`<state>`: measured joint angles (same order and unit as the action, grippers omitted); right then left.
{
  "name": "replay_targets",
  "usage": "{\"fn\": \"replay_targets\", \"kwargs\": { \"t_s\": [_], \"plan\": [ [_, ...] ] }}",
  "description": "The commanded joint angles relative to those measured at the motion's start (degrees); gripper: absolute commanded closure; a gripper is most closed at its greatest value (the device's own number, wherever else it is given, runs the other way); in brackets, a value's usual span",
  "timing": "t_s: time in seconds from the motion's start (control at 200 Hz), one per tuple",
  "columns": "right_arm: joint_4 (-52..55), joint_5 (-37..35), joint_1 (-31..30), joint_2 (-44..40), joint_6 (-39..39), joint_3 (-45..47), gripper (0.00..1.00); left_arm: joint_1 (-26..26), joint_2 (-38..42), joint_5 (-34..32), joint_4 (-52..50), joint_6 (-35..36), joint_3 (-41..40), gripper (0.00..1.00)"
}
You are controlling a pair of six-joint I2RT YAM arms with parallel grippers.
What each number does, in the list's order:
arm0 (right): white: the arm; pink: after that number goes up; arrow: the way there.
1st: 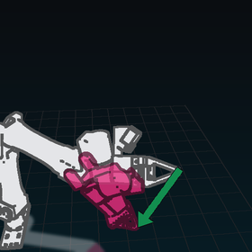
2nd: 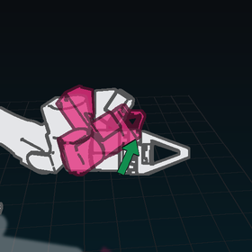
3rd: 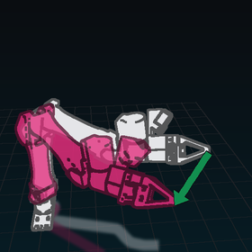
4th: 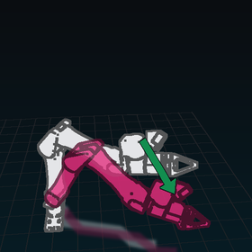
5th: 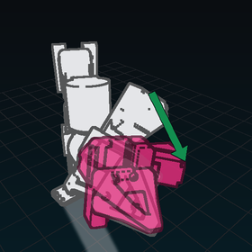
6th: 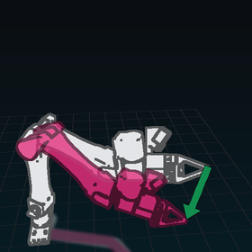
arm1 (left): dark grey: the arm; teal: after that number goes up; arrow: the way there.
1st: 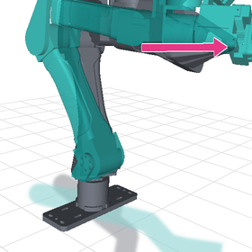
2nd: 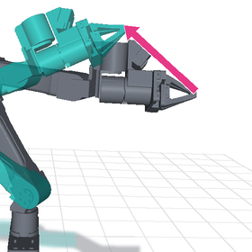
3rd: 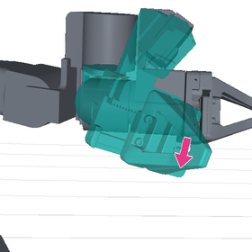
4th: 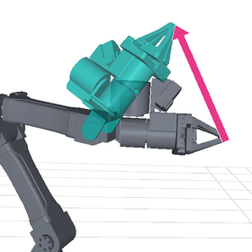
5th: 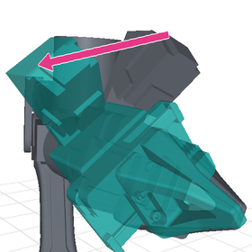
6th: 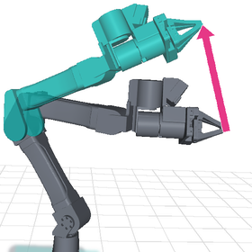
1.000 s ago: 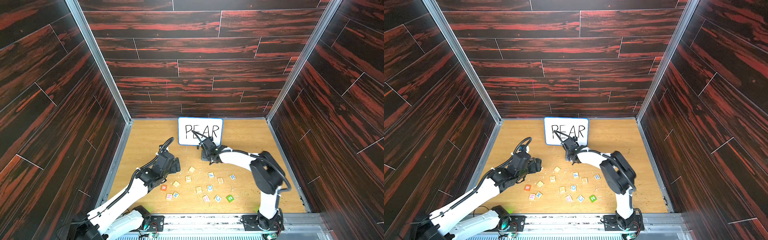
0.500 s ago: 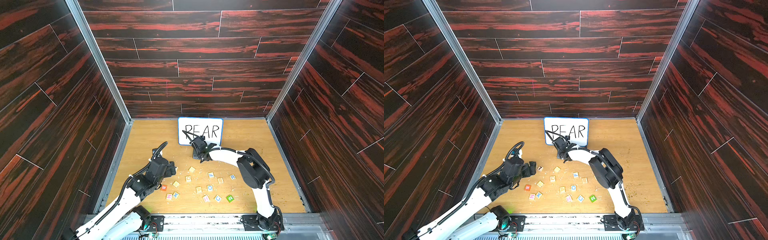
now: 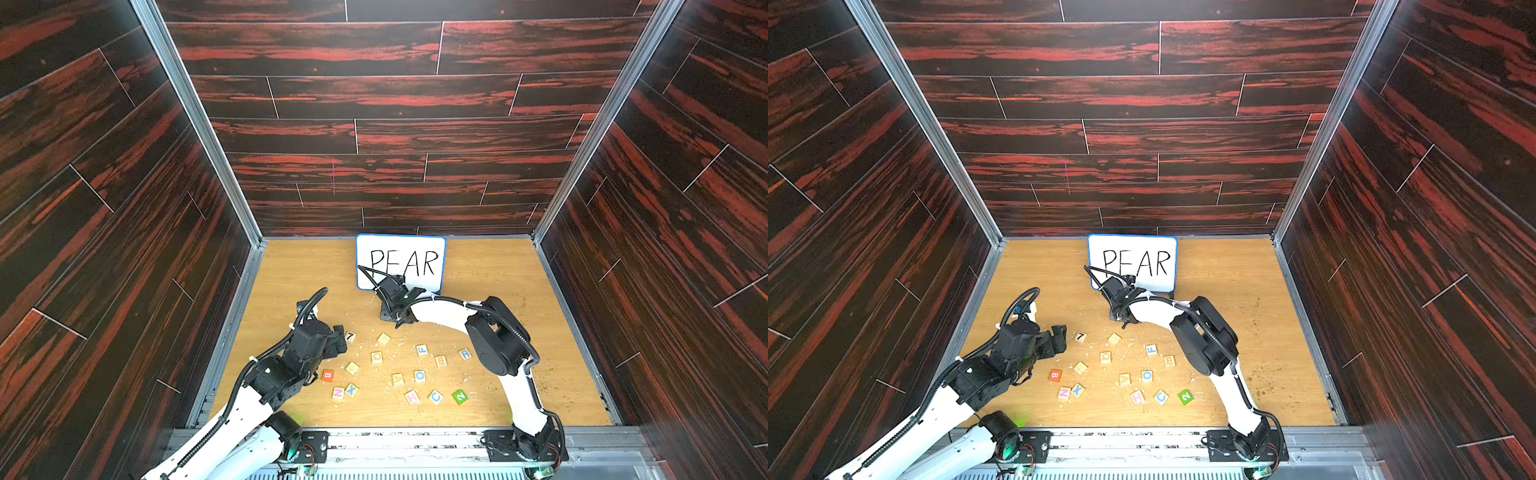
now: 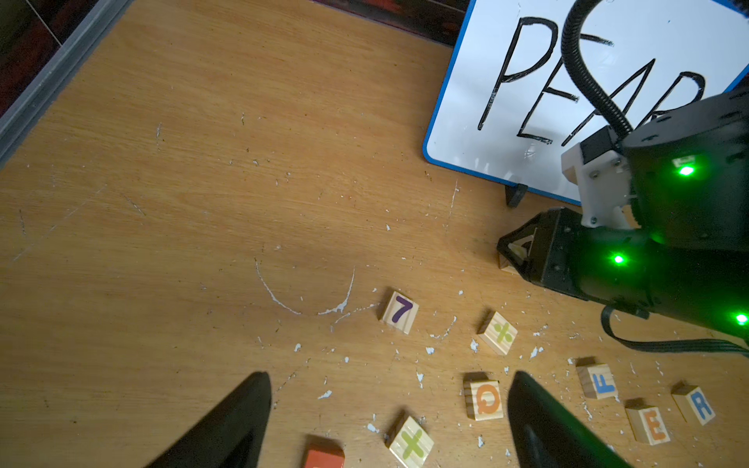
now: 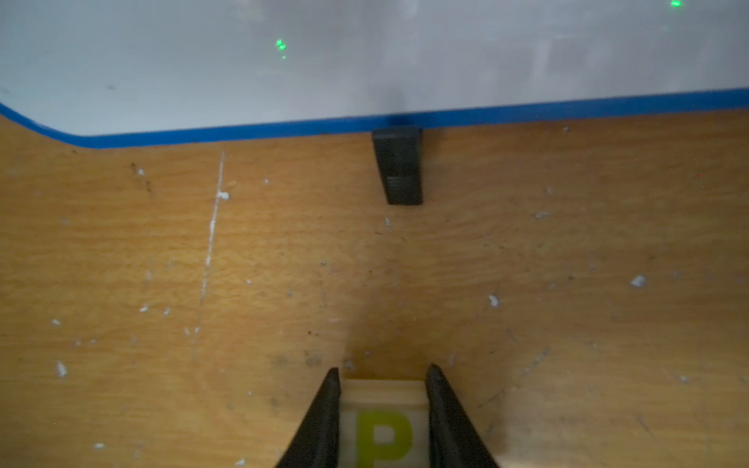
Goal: Spell the uppercase word “pear” with letter blocks
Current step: Place the letter block at the center of the board.
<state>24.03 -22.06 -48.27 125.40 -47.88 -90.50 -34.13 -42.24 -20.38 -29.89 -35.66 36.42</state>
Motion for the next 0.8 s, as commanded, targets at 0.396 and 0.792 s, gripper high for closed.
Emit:
{"fn": "replay_targets", "kwargs": {
  "t_s": [0.396,0.792],
  "plan": [
    [1.85,-1.15,-0.44,1.60,-1.81,-0.52,0.53,0.11,2.34,-1.51,-4.01,-0.90,-0.39,0.06],
    [-2.01,-6.56,-0.60,-12.37,6.07,8.47,0.47,0.07,0.70,2.40,-2.04,-0.63,-0.28,0.05]
  ]
}}
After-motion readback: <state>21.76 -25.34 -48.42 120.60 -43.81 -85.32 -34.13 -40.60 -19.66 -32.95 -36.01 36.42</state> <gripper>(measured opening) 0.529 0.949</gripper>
